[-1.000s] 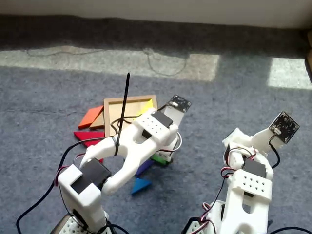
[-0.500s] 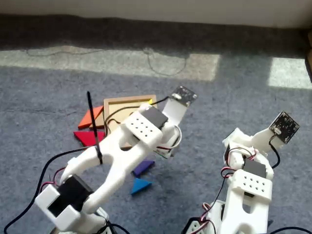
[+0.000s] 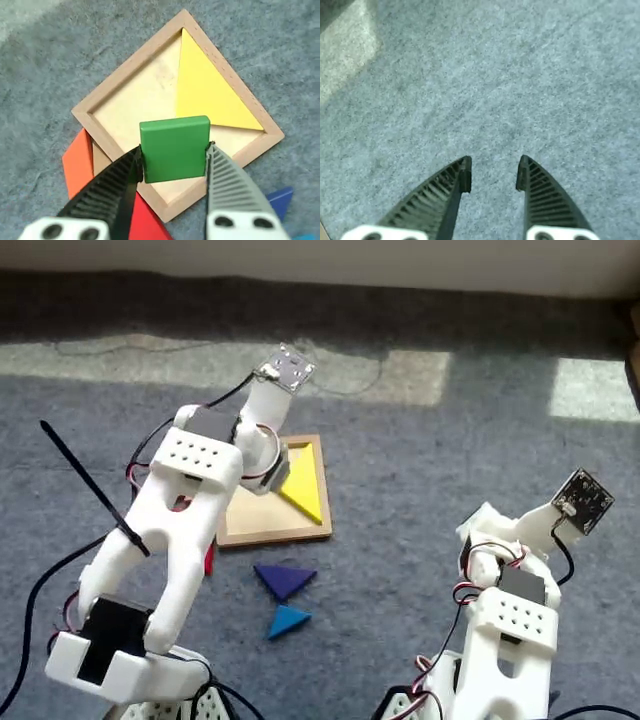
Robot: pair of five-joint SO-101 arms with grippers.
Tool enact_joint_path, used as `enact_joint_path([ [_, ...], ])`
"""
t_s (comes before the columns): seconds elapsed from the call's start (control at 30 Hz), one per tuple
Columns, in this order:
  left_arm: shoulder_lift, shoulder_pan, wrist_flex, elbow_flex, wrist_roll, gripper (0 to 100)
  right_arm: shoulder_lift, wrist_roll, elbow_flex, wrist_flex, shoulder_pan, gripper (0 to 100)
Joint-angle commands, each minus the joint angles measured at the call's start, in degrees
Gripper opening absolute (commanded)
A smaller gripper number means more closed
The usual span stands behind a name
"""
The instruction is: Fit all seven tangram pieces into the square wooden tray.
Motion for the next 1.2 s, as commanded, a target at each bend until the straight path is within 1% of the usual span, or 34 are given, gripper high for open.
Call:
enact_joint_path([
  [0.0, -0.4, -1.0, -2.6, -3.0, -3.1, 10, -1.5, -0.2, -0.3, -1.5, -0.7, 15.7],
  [0.23, 11.0, -1.0, -6.3, -7.4, -3.5, 10, -1.5, -0.2, -0.2, -1.5, -0.7, 15.7],
  [0.47, 18.9, -2.2, -6.0, -13.0, -3.5, 11, -1.4, -0.2, -0.2, -1.5, -0.7, 15.7],
  [0.67, 19.8, -4.8, -6.0, -14.0, -3.1, 29, -1.1, -0.2, -0.4, -1.5, -0.8, 15.7],
  [0.77, 19.8, -4.8, -6.0, -14.1, -1.3, 29, -1.1, -0.2, -0.4, -1.5, -0.8, 15.7],
  [0.97, 19.7, -5.4, -6.0, -14.3, -1.1, 28, -1.1, -0.2, -0.4, -1.5, -0.8, 15.7],
  [1.1, 19.7, -9.3, -6.0, -15.3, -0.8, 28, -1.1, -0.2, -0.4, -1.5, -0.8, 15.7],
  [1.17, 19.9, -11.4, -6.0, -15.6, 1.9, 28, -1.1, -0.2, -0.5, -1.5, -0.8, 15.7],
])
